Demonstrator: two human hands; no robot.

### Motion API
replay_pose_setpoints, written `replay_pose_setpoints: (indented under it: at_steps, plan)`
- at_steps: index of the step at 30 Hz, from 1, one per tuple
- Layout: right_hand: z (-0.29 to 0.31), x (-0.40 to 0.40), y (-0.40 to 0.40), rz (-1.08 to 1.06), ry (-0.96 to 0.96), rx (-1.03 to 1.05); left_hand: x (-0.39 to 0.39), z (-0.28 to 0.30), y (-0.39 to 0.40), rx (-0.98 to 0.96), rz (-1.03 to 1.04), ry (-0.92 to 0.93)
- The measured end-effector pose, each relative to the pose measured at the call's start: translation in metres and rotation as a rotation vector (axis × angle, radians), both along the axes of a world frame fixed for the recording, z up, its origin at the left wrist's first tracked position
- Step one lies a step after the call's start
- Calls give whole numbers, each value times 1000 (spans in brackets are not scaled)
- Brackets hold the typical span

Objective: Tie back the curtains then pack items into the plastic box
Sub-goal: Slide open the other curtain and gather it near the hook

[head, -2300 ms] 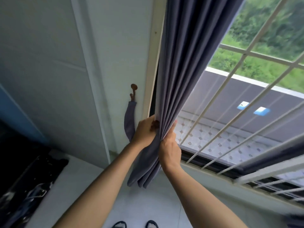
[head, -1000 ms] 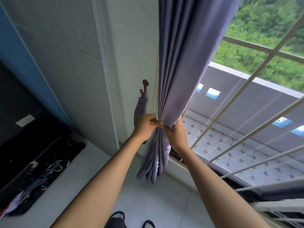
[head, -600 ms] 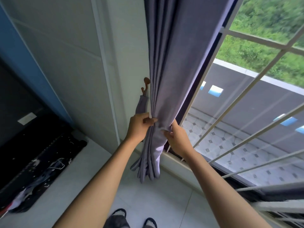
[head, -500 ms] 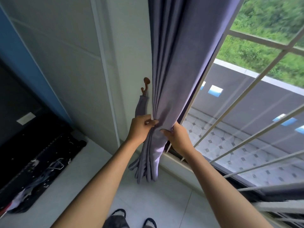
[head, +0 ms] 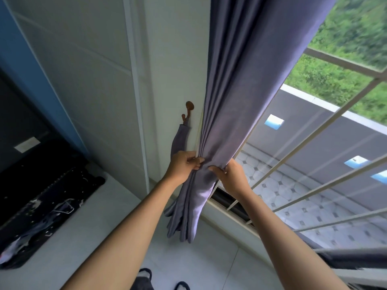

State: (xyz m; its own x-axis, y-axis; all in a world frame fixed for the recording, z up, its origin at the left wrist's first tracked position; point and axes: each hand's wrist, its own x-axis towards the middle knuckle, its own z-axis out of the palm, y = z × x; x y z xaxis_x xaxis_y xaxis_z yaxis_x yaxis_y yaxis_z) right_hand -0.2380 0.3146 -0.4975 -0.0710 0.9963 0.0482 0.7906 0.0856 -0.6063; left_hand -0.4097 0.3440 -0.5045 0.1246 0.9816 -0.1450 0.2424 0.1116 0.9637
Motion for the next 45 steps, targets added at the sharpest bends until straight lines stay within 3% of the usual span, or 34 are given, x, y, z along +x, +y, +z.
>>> replay_pose_setpoints:
  at_steps: [4,10,17,21,24,28,31,36,41,45]
  plan:
    - [1,-2,0,-24,-14,32,4,1,2,-14,30,-77]
    - [3,-3,-1,-194,64,-25,10,-16,-13,2,-108,5]
    - [11,-12,-5,-263,114,-119,24,-33,-17,-31,100,-21]
    - [34,-27,-13,-371,260,-82,33,-36,-21,163,90,101]
    - [41,-42,-21,-439,179,-11,35,-32,-21,219,90,115]
    - [45,-47,-17,-462,-73,2,28,-43,-12,165,34,114]
    - [44,-48,-10,-458,-173,144,24,-42,-6,109,28,73]
    - [47,-50,2,-445,38,161,21,-29,3,55,-31,14]
    - [46,-50,11,-419,81,141,17,-17,10,87,-44,150]
    - [39,-47,14,-406,75,164,12,-20,8,31,-66,83]
